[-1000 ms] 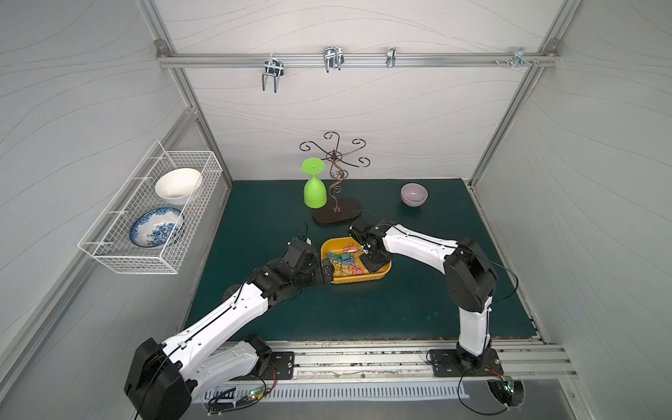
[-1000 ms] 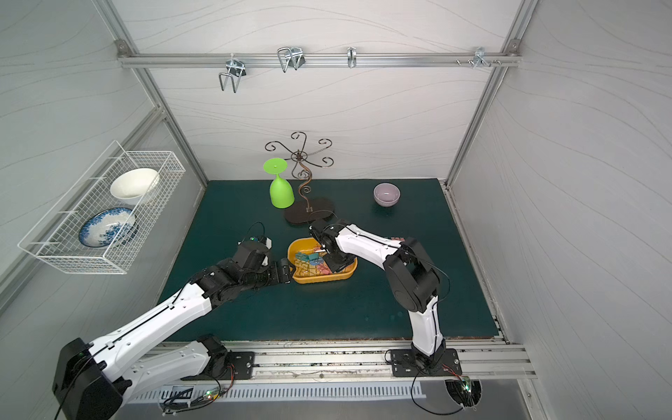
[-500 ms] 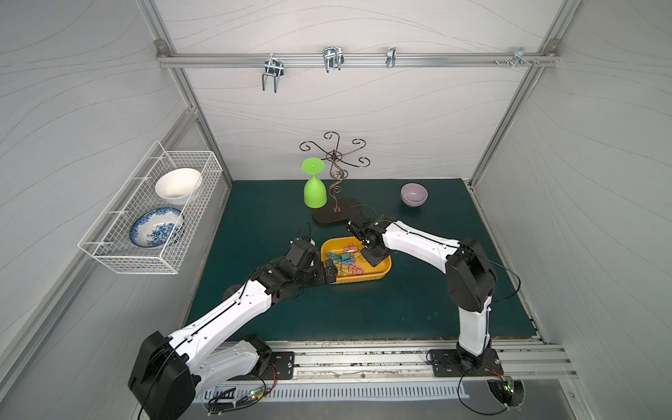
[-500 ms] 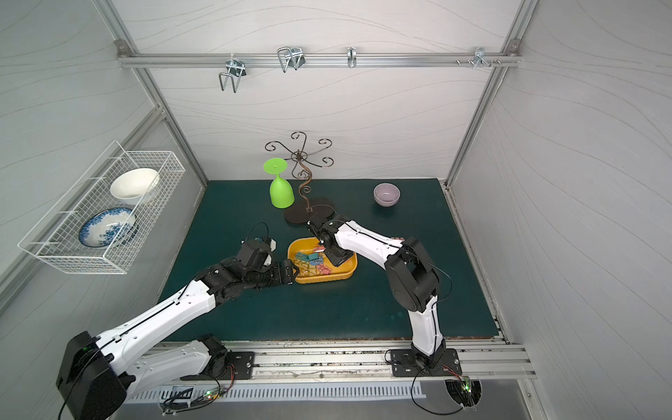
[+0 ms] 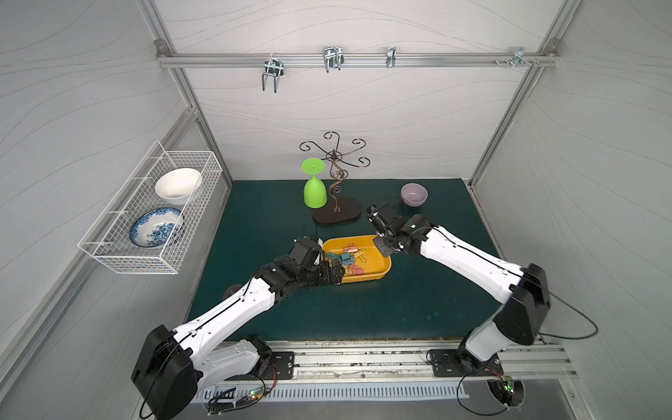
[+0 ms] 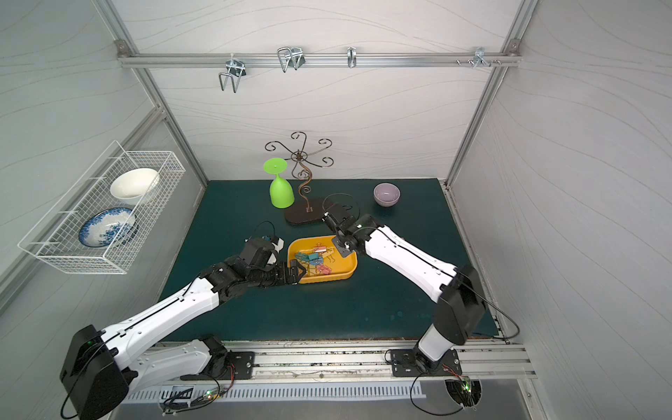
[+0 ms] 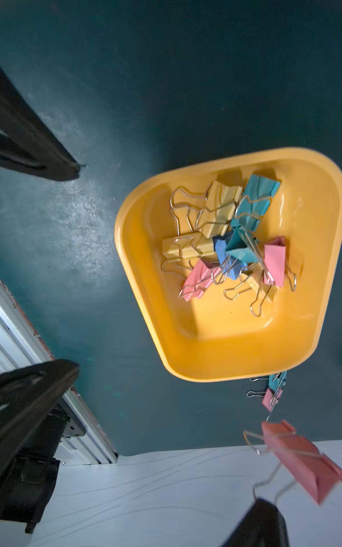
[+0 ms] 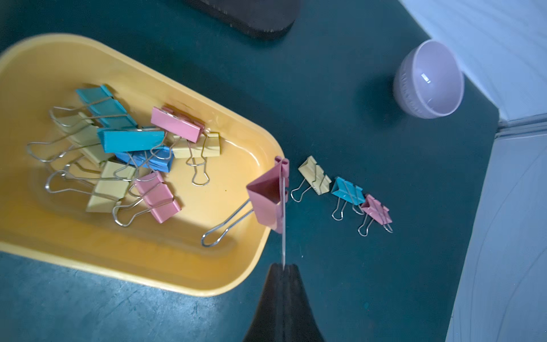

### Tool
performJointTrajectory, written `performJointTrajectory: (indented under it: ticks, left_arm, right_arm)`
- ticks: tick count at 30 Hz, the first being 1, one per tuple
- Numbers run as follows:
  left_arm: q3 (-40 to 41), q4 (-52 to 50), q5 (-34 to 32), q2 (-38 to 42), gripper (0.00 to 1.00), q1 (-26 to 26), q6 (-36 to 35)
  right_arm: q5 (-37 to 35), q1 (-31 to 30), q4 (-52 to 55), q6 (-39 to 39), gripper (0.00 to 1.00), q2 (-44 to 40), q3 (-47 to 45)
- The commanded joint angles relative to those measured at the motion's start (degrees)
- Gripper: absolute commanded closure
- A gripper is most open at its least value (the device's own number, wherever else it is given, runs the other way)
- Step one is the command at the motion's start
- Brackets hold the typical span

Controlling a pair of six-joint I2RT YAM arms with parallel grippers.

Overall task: Take out the binder clips from the storage box
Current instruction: Pick up the binder clip from the storage box, then place the binder clip at the center of the board.

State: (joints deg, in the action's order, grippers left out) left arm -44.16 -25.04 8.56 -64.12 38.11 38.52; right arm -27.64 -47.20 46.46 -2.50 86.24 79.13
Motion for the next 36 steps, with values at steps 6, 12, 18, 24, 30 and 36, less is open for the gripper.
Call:
performJointTrajectory:
  ticks: [6, 12, 18, 24, 30, 36]
  left_arm:
    - [-8.43, 0.83, -2.55, -7.15, 0.01, 5.6, -3.17]
    - [-7.17, 0.34, -4.45, -7.43, 0.01, 6.01, -1.52]
    - [-4.14, 0.08, -9.65, -3.12, 0.01, 5.93, -1.47]
    - [-3.65, -1.12, -11.19, -1.1, 0.01, 5.48, -2.22]
    - [-2.78, -1.51, -11.32, -0.31, 0.01, 4.98, -2.14]
    - [-2.43, -1.45, -11.0, -0.13, 0.01, 4.34, -2.22]
  right_arm:
    - [0.91, 6.24, -11.22, 22.21, 1.0, -10.89, -17.41]
    - [3.53, 6.93, -15.21, 30.44, 1.0, -12.31, -27.66]
    - [4.41, 7.93, -20.16, 31.82, 1.0, -8.45, -29.94]
    - [6.39, 9.38, -24.84, 34.25, 1.0, -1.29, -29.23]
    - [3.52, 10.7, -25.11, 35.53, 1.0, 2.49, -27.62]
    - [2.19, 10.38, -21.98, 35.64, 1.0, 1.5, -26.69]
